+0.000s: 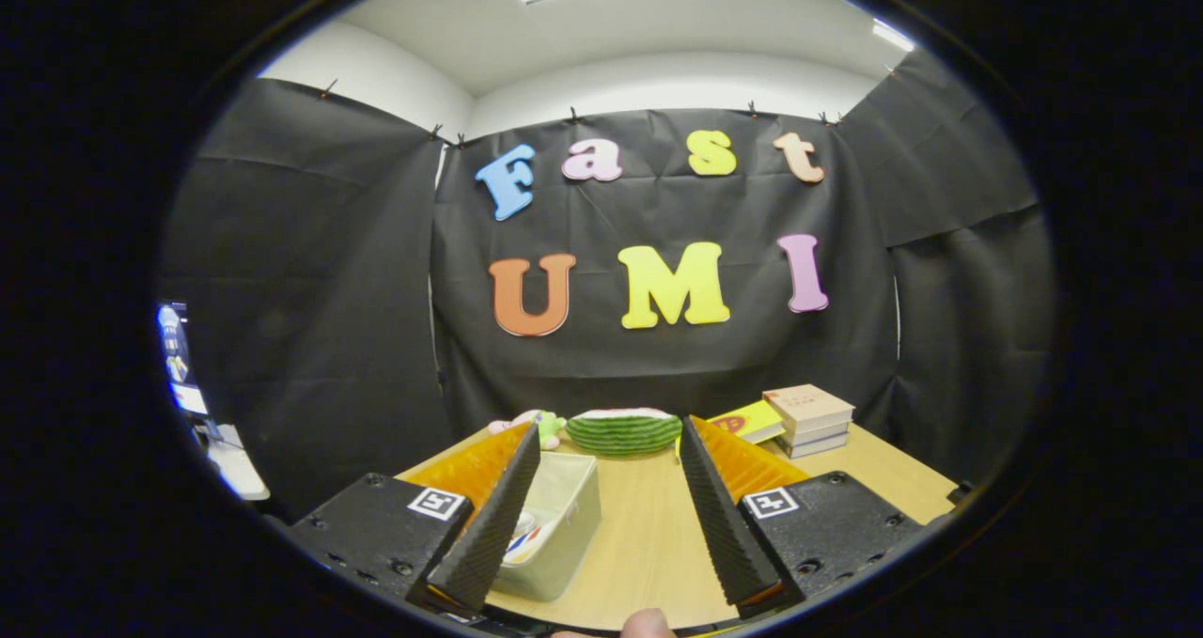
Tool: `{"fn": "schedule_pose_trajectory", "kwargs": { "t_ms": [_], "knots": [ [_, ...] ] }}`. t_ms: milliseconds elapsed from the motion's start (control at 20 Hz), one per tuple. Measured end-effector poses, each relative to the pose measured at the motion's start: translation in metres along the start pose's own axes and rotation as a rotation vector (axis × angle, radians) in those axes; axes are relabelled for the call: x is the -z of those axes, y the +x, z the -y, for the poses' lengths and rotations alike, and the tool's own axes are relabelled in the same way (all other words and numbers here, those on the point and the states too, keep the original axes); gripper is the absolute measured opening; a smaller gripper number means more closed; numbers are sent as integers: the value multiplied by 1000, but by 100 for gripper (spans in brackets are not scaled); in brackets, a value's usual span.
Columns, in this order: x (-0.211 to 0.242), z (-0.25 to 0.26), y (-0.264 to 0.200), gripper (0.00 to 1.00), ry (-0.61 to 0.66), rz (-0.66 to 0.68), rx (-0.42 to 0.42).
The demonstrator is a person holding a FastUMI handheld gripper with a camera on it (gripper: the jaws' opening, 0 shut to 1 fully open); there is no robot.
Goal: Open the storage box then place both shoes into the box .Put the left shoe in first, then the right shoe, with the right side of both shoes facing outward in a uniform manner.
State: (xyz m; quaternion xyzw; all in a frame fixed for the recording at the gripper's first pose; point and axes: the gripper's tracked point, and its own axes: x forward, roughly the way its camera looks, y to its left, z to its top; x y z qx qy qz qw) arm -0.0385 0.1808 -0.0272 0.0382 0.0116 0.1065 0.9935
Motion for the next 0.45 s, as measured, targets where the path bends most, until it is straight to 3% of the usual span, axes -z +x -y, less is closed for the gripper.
{"fn": "schedule_pose_trajectory", "kwargs": {
  "t_ms": [300,450],
  "knots": [
    [-11,15,-1,92,-11,28,55],
    [-8,10,-2,93,-10,14,44]
  ]
}}
